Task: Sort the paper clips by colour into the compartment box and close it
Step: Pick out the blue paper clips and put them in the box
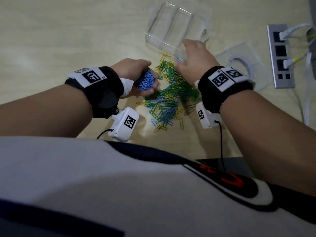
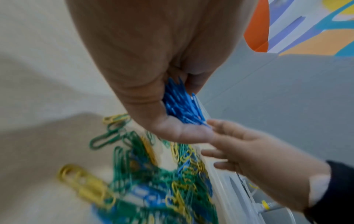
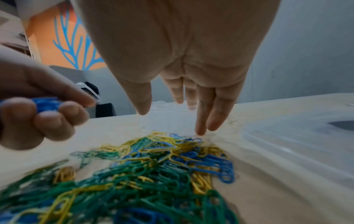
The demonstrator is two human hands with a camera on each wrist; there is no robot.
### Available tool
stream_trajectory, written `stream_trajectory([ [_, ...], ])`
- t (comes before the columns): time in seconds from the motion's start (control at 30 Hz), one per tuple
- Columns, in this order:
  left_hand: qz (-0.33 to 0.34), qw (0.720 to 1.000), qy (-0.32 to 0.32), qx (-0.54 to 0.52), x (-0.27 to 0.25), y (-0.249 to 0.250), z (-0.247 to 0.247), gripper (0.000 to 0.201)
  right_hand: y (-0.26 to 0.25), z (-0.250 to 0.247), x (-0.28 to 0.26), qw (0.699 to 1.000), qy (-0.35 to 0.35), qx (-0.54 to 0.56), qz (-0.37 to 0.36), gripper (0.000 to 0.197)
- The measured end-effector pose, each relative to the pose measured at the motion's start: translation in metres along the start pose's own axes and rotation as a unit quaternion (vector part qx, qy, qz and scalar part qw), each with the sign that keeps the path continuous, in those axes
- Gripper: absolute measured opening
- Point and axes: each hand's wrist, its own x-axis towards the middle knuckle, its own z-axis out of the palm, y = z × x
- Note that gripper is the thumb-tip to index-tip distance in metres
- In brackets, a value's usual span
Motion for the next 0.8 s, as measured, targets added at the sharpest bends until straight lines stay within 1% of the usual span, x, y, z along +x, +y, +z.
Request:
stream_trajectory([
  [0.03,0.004,1.000,0.007,-0.007,0.001,0.004,-0.003,0.044,0.003,0.001,0.001,1.000,-0.015,-0.014,0.005,0.062],
  [0.1,0.015,0.999,0.023,-0.024,0.003,0.013,-0.011,0.043,0.007,0.004,-0.001,0.999,-0.022,-0.037,0.003,0.054],
  [0.2,0.030,0.998,0.037,-0.047,0.005,0.025,-0.018,0.042,0.012,0.007,-0.006,0.999,-0.002,-0.048,-0.012,0.037],
  [0.33,0.043,0.995,0.046,-0.073,0.008,0.032,-0.018,0.042,0.021,0.012,-0.015,0.996,0.021,-0.082,-0.041,0.026],
  [0.53,0.037,0.992,0.056,-0.109,0.007,0.028,-0.018,0.042,0.026,0.021,-0.027,0.991,0.040,-0.096,-0.084,0.023],
  [0.63,0.046,0.987,0.068,-0.139,0.004,0.030,-0.020,0.038,0.025,0.024,-0.028,0.989,0.035,-0.107,-0.095,0.023],
  [0.73,0.058,0.977,0.084,-0.186,0.001,0.033,-0.023,0.030,0.023,0.026,-0.028,0.988,0.031,-0.109,-0.102,0.023],
  [0.8,0.056,0.976,0.085,-0.191,0.001,0.033,-0.024,0.030,0.020,0.027,-0.029,0.988,0.027,-0.110,-0.106,0.023],
])
